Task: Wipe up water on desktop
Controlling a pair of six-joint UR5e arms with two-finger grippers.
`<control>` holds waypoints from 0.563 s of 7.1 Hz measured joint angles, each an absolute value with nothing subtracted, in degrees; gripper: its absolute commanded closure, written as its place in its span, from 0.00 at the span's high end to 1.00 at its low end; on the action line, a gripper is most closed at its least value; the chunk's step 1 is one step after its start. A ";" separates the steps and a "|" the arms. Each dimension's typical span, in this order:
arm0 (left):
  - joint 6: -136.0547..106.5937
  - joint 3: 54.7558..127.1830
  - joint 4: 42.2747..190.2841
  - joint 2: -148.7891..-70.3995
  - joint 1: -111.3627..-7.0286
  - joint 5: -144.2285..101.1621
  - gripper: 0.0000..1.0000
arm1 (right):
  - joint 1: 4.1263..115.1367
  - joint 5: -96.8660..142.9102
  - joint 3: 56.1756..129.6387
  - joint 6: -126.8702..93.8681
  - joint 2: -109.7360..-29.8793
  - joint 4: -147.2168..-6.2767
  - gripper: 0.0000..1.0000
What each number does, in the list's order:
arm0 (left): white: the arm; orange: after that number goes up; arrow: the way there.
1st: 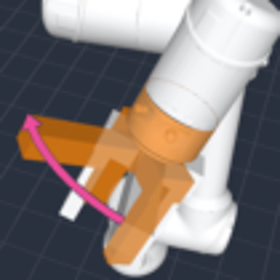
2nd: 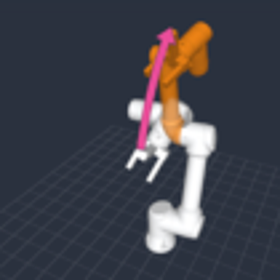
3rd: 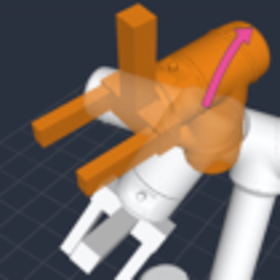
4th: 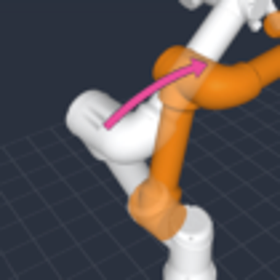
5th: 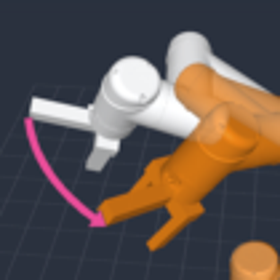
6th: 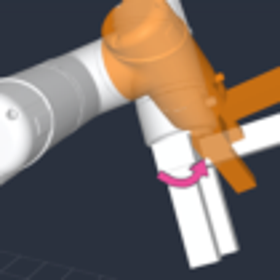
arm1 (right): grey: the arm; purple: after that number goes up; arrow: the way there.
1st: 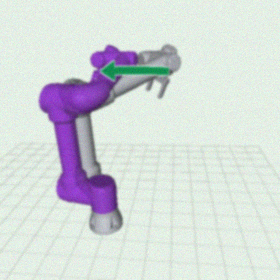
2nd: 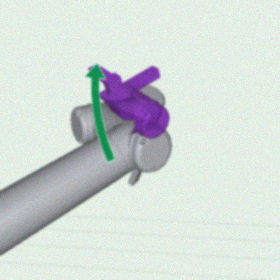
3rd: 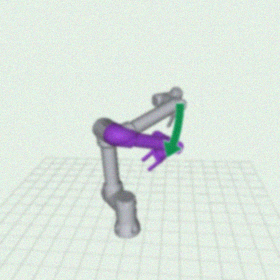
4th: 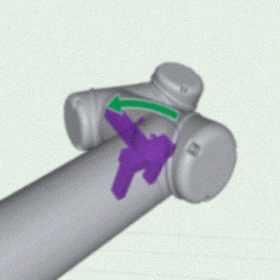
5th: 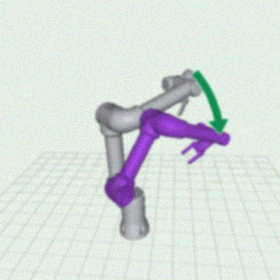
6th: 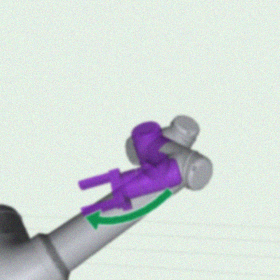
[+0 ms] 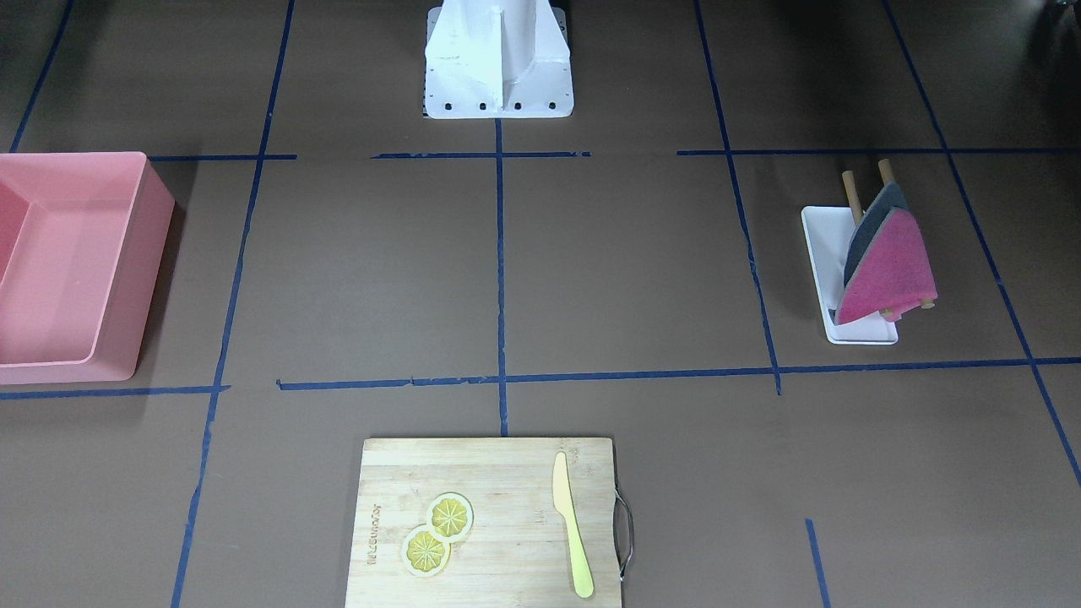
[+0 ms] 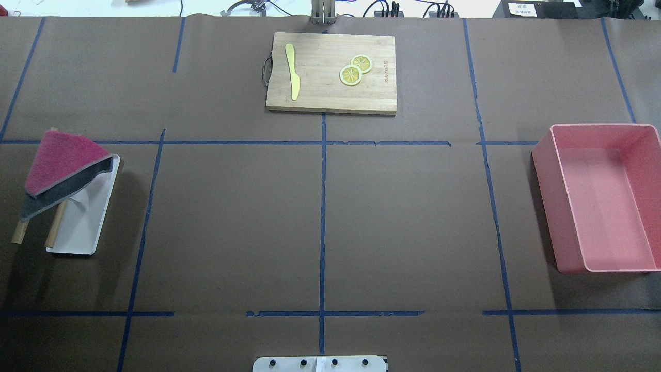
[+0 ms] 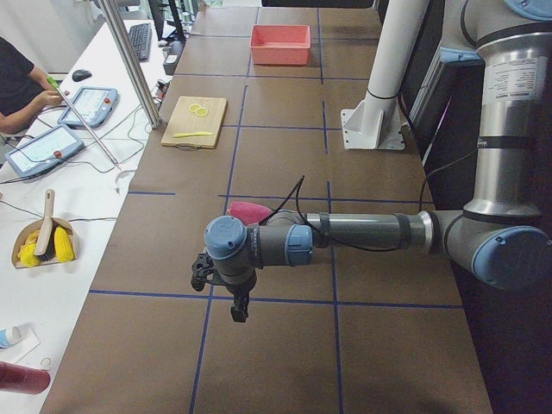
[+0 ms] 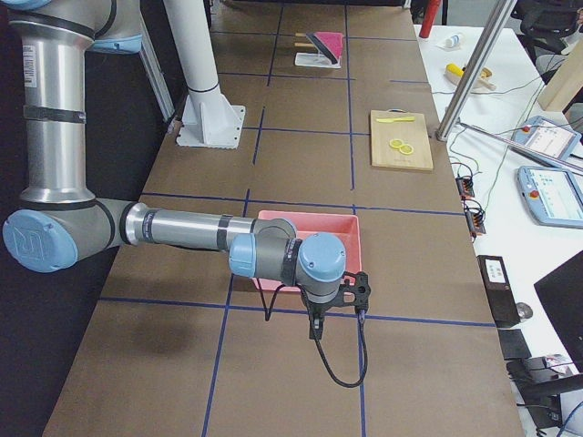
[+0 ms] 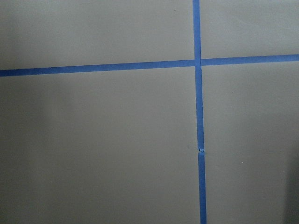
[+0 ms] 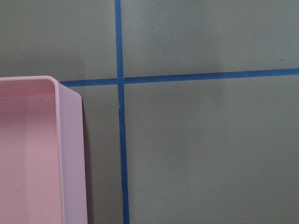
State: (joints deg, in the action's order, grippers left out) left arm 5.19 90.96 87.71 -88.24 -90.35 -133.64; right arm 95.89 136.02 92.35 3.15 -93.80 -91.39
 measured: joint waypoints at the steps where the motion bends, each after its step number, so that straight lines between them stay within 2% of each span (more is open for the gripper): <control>1: 5.18 90.96 87.71 -88.24 -90.35 -133.63 1.00 | 95.89 136.06 92.42 2.95 -93.91 -91.28 1.00; 4: 5.19 90.97 87.71 -88.24 -90.35 -133.68 1.00 | 95.89 136.14 92.46 2.90 -94.12 -90.91 1.00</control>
